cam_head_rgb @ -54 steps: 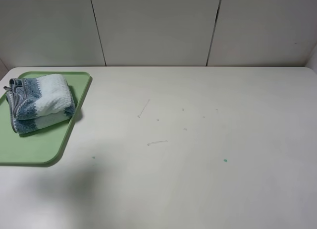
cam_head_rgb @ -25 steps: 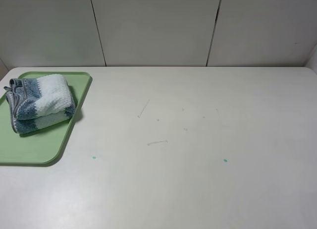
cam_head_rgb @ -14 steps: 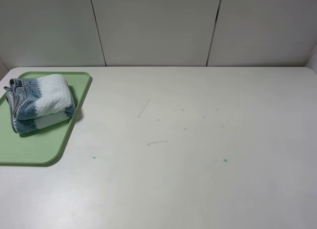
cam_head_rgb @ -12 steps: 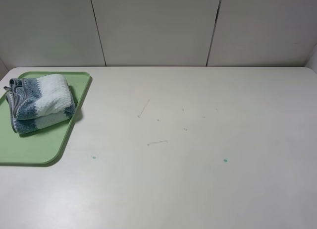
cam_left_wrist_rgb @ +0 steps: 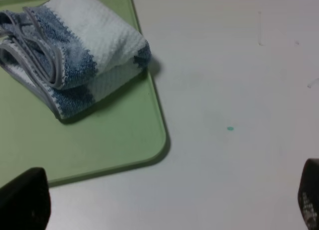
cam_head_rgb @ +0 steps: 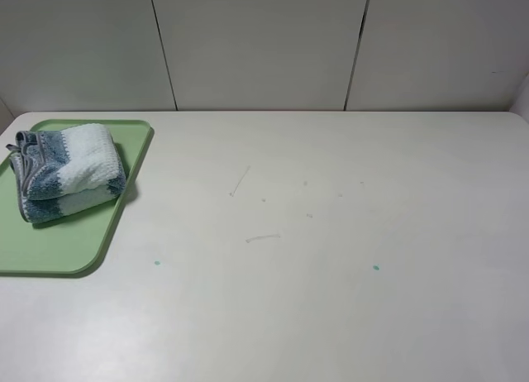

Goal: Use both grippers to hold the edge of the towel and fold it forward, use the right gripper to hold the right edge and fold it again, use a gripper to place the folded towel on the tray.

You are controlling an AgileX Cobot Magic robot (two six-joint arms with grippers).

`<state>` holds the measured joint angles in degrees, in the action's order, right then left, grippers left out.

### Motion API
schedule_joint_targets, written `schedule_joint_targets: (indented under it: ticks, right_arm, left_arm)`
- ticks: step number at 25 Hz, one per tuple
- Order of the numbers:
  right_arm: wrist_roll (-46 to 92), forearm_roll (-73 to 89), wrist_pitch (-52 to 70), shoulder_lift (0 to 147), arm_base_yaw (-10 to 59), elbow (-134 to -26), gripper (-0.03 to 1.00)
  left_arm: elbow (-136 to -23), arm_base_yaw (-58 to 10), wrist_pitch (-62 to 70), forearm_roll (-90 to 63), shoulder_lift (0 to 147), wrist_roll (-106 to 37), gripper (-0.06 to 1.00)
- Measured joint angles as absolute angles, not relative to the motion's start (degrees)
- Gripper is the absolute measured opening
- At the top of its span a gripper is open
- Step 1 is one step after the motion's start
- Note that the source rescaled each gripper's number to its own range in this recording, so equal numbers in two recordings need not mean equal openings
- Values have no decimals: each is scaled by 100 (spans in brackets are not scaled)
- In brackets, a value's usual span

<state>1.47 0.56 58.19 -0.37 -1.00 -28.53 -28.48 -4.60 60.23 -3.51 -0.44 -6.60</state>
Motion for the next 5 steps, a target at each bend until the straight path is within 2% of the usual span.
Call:
schedule_joint_targets:
  ticks: [5]
  right_arm:
    - [147,56,5819,-37,-100,-2853,100]
  left_arm:
    - [-2848,-460,6023,-351,-44,-660,100]
